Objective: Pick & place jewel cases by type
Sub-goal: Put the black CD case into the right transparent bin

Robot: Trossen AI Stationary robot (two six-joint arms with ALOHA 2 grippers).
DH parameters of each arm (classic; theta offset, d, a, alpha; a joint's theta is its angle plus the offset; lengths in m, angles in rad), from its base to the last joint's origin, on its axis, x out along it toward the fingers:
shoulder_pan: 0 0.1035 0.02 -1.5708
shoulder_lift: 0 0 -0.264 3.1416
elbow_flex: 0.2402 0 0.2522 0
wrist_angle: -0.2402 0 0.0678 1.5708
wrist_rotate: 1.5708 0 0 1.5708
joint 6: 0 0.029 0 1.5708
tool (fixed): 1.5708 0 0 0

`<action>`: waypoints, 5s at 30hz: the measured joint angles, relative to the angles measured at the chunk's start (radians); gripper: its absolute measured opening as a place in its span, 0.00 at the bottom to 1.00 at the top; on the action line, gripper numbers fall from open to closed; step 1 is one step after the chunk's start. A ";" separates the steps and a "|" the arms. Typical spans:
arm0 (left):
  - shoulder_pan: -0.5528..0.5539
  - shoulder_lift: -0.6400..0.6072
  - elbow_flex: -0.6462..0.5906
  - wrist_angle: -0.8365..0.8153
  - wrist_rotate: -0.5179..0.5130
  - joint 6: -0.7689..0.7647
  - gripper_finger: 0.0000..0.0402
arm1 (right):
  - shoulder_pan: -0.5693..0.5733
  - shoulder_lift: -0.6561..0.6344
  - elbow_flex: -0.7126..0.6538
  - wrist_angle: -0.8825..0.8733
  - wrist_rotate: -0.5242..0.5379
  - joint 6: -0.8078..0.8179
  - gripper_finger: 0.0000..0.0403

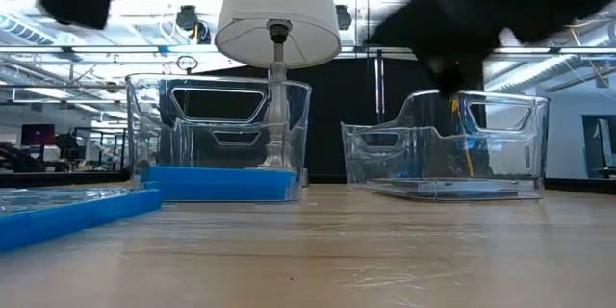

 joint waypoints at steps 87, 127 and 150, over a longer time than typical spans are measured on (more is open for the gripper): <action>0.164 -0.044 0.059 0.115 -0.010 -0.005 0.25 | -0.114 -0.144 -0.279 0.838 0.176 0.120 0.14; -0.274 -0.199 0.060 -0.805 0.409 -1.530 0.50 | -0.100 -0.900 -0.117 -0.534 0.233 -0.115 0.05; -0.276 -0.194 0.060 -0.832 0.593 -1.567 0.50 | -0.753 -0.775 0.298 -1.610 -0.541 0.240 0.06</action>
